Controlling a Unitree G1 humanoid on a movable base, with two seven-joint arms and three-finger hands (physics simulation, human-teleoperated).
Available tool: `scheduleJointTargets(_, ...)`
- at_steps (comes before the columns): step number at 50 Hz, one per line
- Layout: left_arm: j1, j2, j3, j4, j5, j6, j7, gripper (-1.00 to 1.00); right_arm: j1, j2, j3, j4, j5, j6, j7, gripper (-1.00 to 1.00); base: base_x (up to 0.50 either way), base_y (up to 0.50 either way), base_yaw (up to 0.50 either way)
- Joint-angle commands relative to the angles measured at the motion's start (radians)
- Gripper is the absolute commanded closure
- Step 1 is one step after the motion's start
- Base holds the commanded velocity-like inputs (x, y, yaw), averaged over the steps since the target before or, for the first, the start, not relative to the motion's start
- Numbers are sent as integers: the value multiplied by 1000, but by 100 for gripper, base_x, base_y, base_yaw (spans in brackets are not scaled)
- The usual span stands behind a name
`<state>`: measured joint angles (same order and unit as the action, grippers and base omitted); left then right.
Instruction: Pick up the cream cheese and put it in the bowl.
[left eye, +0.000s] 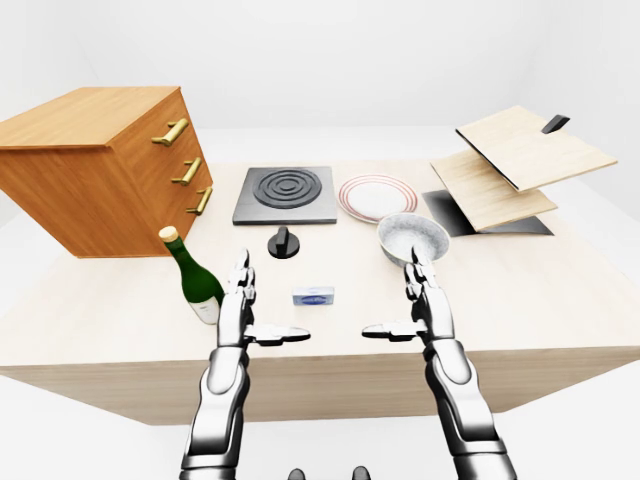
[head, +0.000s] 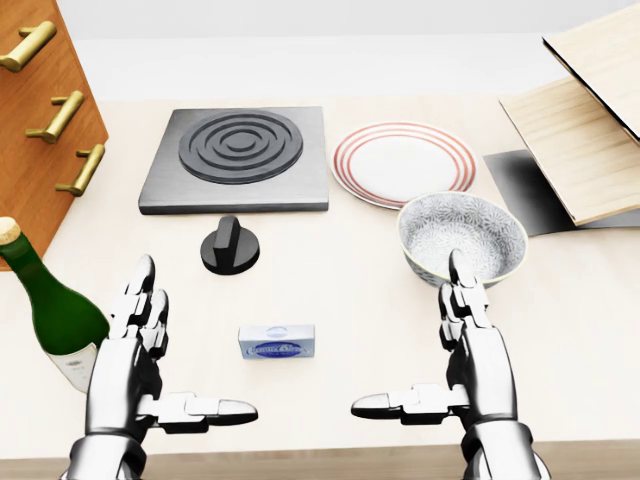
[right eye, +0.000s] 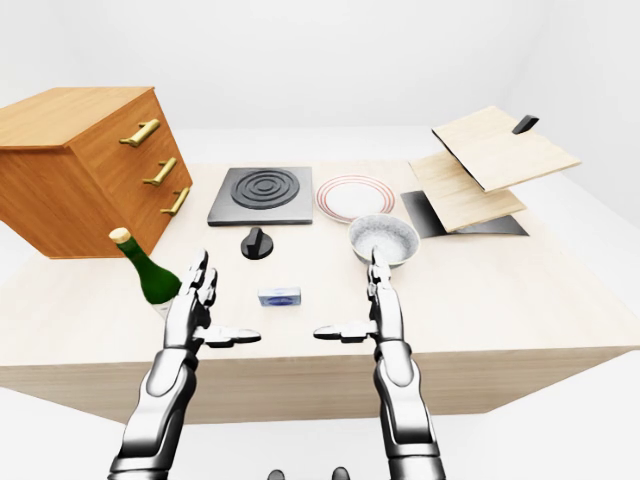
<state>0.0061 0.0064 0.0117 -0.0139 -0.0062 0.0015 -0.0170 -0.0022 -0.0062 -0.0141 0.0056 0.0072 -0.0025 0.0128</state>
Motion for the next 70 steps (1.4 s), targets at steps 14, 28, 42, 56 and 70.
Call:
scheduleJointTargets(14, 19, 11, 22, -50, -10, 13, -36, -100, -15, -8, -14, 37, 8, 6, 16, -100, 0, 0, 0)
scheduleJointTargets(28, 24, 11, 22, -63, -12, 23, -40, -100, -18, -8, -11, 44, 6, 9, 16, -100, 0, -37, 0)
scheduleJointTargets(42, 24, 14, 31, -55, -11, 18, -41, -100, -6, -6, -9, 25, 6, -3, 15, -100, 0, -25, 0)
scheduleJointTargets(56, -54, 16, 6, -215, 48, 86, -16, -100, -111, -44, -59, -170, 32, 90, 15, -100, 0, 0, 0)
scheduleJointTargets(70, -180, 42, 41, -223, 57, 86, -6, -100, -227, -97, -118, -200, 73, 90, 3, -100, 0, 0, 0)
